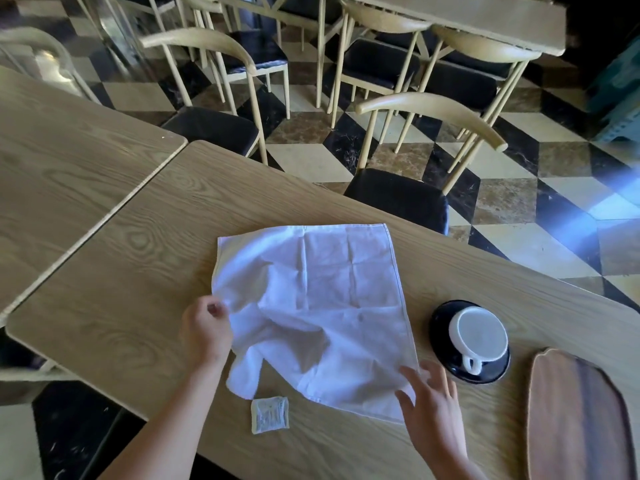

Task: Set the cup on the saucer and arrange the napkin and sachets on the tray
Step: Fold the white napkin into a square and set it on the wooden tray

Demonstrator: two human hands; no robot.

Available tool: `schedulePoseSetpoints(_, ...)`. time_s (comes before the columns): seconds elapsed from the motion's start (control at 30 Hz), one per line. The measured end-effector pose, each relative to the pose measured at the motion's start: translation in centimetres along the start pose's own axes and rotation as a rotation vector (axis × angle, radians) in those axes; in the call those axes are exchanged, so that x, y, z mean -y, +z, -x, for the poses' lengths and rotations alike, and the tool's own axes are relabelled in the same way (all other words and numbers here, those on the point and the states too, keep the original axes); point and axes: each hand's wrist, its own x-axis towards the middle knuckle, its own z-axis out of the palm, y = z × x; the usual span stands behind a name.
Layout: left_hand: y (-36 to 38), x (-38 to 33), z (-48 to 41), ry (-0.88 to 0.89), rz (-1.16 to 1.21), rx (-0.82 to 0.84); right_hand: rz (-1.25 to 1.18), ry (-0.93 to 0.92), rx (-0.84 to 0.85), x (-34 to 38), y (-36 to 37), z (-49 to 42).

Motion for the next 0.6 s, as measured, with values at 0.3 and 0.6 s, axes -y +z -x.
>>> schedulePoseSetpoints(0.3, -1.1, 2.4, -2.1, -0.226, 0.071, 0.137, -0.433, 0.323, -0.018, -1.1, 0.1, -1.1)
schedulePoseSetpoints(0.6, -6.8, 4.2, 7.9, -0.3, -0.411, 0.388, -0.512, 0.371, 0.07, -1.3, -0.7, -0.2)
